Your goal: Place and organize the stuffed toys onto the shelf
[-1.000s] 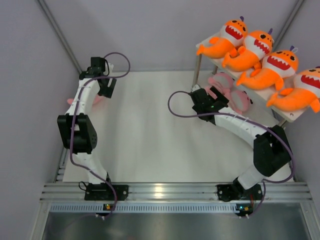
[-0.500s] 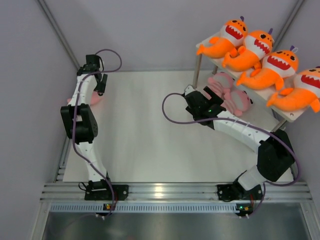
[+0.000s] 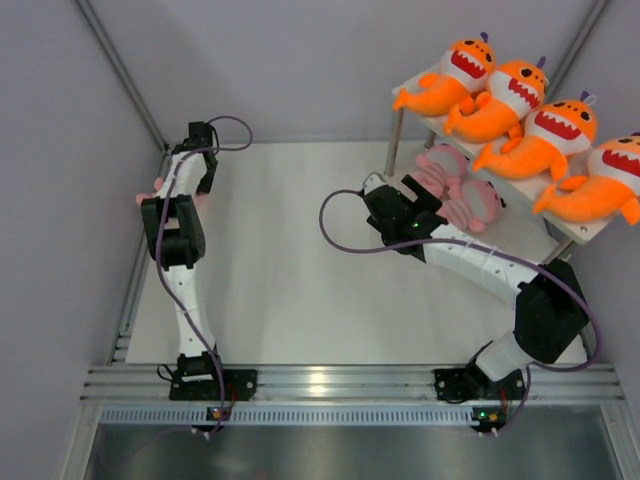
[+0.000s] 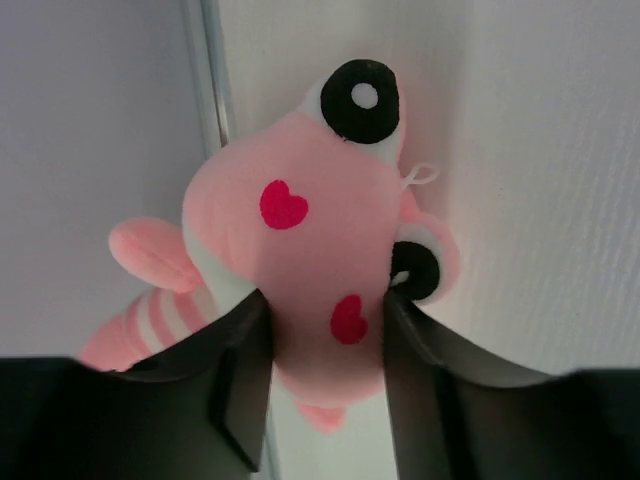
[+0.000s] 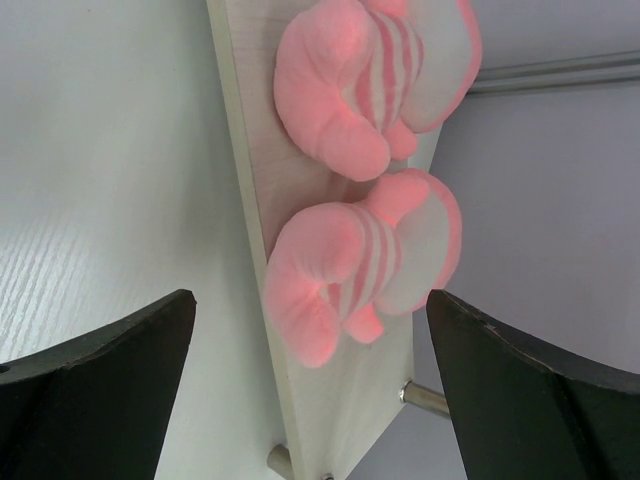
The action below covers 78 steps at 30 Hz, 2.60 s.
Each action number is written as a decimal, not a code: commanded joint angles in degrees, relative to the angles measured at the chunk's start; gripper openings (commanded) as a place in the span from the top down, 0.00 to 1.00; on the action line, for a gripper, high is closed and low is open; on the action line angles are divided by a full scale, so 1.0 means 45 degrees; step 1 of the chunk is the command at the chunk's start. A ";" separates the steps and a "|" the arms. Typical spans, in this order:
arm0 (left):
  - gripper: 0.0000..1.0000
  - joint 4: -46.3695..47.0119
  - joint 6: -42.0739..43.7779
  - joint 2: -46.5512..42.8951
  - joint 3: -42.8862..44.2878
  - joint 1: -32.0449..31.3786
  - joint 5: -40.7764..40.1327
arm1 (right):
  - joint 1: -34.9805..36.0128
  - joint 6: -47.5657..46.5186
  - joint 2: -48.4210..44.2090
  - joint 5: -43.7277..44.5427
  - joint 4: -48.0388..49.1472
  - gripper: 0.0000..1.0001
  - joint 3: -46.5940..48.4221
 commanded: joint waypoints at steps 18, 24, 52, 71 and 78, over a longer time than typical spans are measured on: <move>1.00 -0.0040 -0.6072 -0.7929 -0.5541 -0.1603 0.6686 | 0.4583 -0.3794 -0.2659 -0.0992 0.5328 0.01 -0.1592; 1.00 -0.2091 -0.6895 -0.9357 -0.5229 -0.1739 0.8991 | 0.7651 -0.9374 -0.1044 -0.3644 0.8826 0.01 -0.2104; 1.00 -0.2795 -0.6876 -1.1157 -0.5523 -0.2951 0.9230 | 0.6678 -1.6184 0.7184 -0.6387 1.0941 0.01 0.4360; 0.28 -0.2795 -0.5256 -1.1118 -0.5503 -0.2970 0.9561 | 0.7067 -0.9826 0.4398 -0.4199 1.0173 1.00 0.3114; 0.02 -0.3186 -0.4124 -1.0904 -0.4391 -0.2951 0.9971 | 0.6523 -0.3126 -0.0408 -0.5348 0.3612 1.00 0.0809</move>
